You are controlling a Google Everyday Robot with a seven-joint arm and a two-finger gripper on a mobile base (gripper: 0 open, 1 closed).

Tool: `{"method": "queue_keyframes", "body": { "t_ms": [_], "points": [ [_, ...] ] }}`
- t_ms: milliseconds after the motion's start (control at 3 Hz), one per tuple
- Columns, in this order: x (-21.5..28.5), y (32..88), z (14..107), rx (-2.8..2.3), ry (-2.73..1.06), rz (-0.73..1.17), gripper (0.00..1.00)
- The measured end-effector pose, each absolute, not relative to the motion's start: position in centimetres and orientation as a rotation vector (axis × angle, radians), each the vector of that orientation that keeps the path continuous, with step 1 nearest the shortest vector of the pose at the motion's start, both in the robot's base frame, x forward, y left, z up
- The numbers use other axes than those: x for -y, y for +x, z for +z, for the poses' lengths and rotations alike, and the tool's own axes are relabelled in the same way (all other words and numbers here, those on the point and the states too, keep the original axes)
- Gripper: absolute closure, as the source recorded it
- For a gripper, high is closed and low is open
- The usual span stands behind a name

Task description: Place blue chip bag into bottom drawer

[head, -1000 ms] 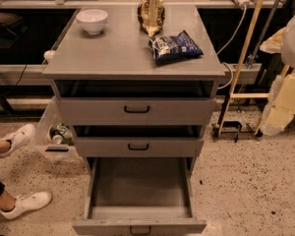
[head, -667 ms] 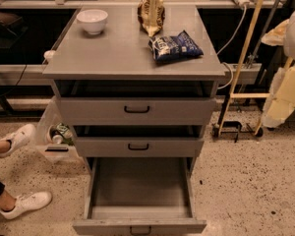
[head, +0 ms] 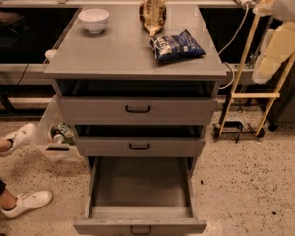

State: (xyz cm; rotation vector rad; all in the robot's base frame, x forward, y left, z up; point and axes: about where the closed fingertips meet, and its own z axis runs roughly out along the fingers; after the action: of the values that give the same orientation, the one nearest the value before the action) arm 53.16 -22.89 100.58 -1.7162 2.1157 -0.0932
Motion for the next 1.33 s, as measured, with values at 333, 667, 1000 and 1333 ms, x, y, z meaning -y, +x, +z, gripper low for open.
{"method": "queue_keyframes", "body": {
  "t_ms": [333, 667, 1000, 1333],
  "points": [
    [22.2, 58.6, 100.1, -2.122, -1.748, -0.074, 0.0],
    [20.8, 63.6, 99.1, -2.118, -1.762, -0.047, 0.0],
    [18.5, 67.6, 98.8, -2.041, -1.756, -0.011, 0.0],
    [16.1, 70.3, 99.7, -1.909, -1.714, 0.049, 0.0]
  ]
}}
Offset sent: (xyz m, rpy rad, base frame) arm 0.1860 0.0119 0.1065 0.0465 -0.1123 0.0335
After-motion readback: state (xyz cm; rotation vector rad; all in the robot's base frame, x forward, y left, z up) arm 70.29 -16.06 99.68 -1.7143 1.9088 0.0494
